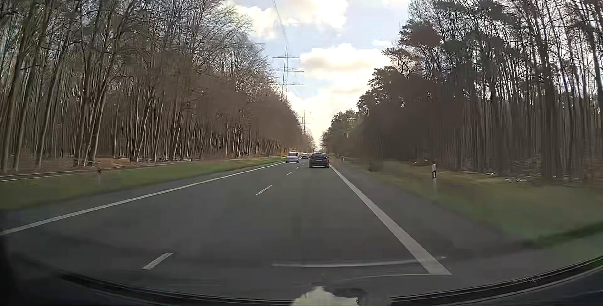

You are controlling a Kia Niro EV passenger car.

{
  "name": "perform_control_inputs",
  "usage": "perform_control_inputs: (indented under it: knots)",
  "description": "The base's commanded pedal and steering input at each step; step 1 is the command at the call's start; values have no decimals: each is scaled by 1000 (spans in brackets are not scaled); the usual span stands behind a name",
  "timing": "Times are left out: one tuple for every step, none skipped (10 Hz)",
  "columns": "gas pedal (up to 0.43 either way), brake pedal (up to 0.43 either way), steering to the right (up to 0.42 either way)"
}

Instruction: Follow the waypoints while adhering to traffic rules and regulations

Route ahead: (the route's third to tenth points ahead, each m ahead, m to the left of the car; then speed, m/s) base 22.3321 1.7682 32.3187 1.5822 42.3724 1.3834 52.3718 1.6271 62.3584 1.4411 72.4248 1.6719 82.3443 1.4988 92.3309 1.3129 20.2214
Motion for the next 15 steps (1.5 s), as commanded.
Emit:
perform_control_inputs:
  knots:
    - [189, 0, 0]
    - [189, 0, 0]
    - [189, 0, 0]
    - [189, 0, 0]
    - [189, 0, 0]
    - [189, 0, 0]
    - [189, 0, 0]
    - [189, 0, 0]
    - [189, 0, 0]
    - [189, 0, 0]
    - [189, 0, 0]
    - [189, 0, 0]
    - [189, 0, 0]
    - [189, 0, 0]
    - [189, 0, 0]
